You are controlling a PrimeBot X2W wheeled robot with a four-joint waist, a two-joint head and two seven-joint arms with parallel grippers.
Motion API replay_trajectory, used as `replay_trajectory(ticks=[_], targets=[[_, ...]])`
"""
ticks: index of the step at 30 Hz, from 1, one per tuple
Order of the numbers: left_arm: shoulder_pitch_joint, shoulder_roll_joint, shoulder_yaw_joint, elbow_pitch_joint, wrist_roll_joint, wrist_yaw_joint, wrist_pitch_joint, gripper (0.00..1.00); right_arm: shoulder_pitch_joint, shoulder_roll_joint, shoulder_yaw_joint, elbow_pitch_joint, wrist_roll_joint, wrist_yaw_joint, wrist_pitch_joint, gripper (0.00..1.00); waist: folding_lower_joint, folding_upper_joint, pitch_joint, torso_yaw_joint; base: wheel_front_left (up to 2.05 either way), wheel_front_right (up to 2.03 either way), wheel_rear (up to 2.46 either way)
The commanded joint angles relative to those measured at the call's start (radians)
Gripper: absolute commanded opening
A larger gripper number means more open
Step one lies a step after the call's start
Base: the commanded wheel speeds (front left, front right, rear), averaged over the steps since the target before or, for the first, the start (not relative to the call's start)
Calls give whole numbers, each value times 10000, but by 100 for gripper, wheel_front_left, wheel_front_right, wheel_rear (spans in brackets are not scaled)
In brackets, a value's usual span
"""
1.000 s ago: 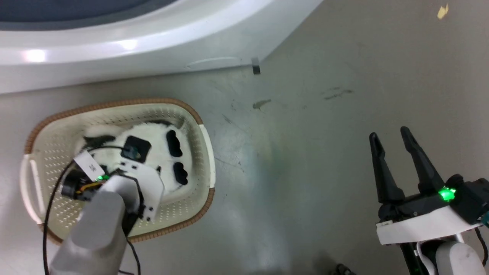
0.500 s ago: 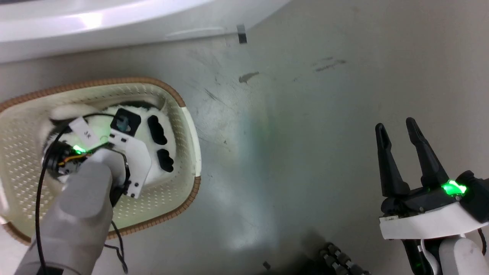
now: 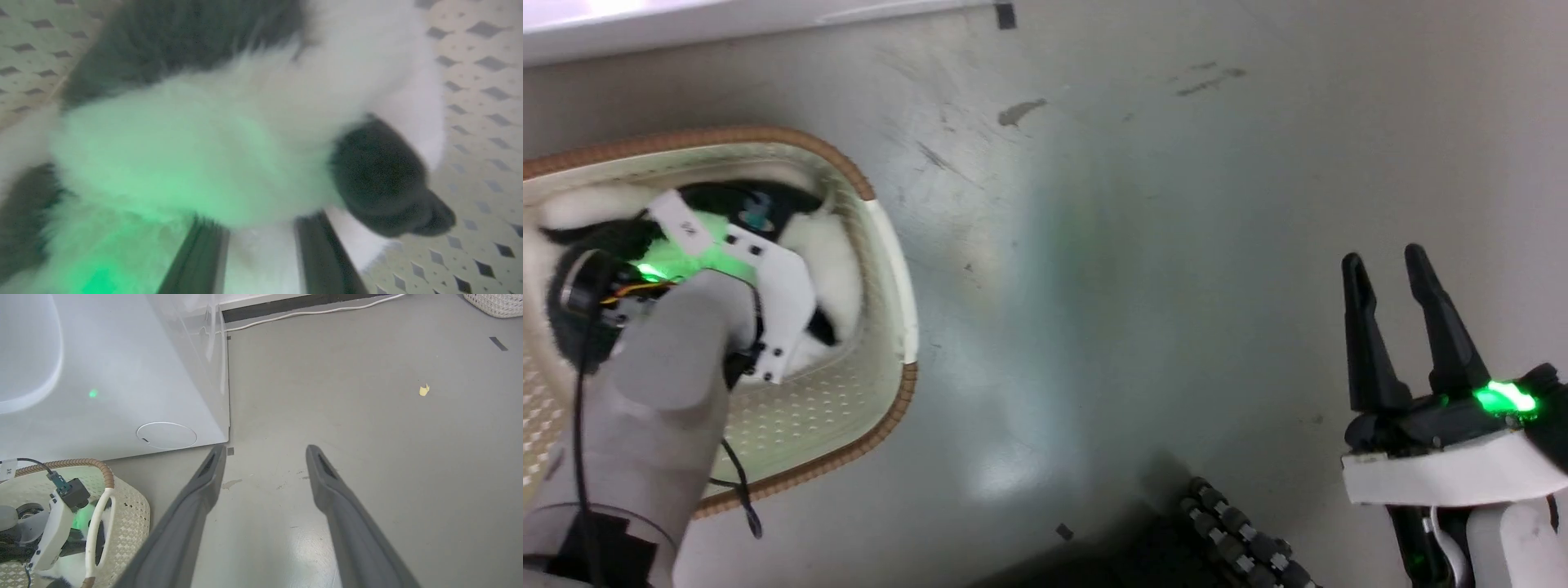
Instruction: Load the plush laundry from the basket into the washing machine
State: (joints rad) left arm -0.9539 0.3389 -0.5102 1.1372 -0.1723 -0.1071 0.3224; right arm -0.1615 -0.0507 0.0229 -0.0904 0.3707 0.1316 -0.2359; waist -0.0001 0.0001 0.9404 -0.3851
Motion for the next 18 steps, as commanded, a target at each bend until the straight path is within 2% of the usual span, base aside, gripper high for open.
replay_trajectory(ticks=[1,3,8,12,18], targets=[[37,151,-154,499,-66,69,23,0,-278,5,0,-8,115,-9,-100,100,1,-1,101,-155,0,0,0],[-113,316,-200,781,-218,268,-357,0,-484,5,125,33,-14,-9,-163,100,1,-1,127,-381,0,0,0],[-175,581,-168,1204,-550,385,-801,0,-814,5,227,106,125,-9,-247,100,1,-1,13,-715,0,0,0],[158,749,93,1228,-902,509,-1592,0,-1121,5,535,325,-54,-9,-258,100,1,-1,-543,-962,0,0,0],[1091,127,339,1121,-1362,603,-3009,0,-883,5,163,500,-811,-9,-258,100,1,-1,-2313,-361,0,0,0]])
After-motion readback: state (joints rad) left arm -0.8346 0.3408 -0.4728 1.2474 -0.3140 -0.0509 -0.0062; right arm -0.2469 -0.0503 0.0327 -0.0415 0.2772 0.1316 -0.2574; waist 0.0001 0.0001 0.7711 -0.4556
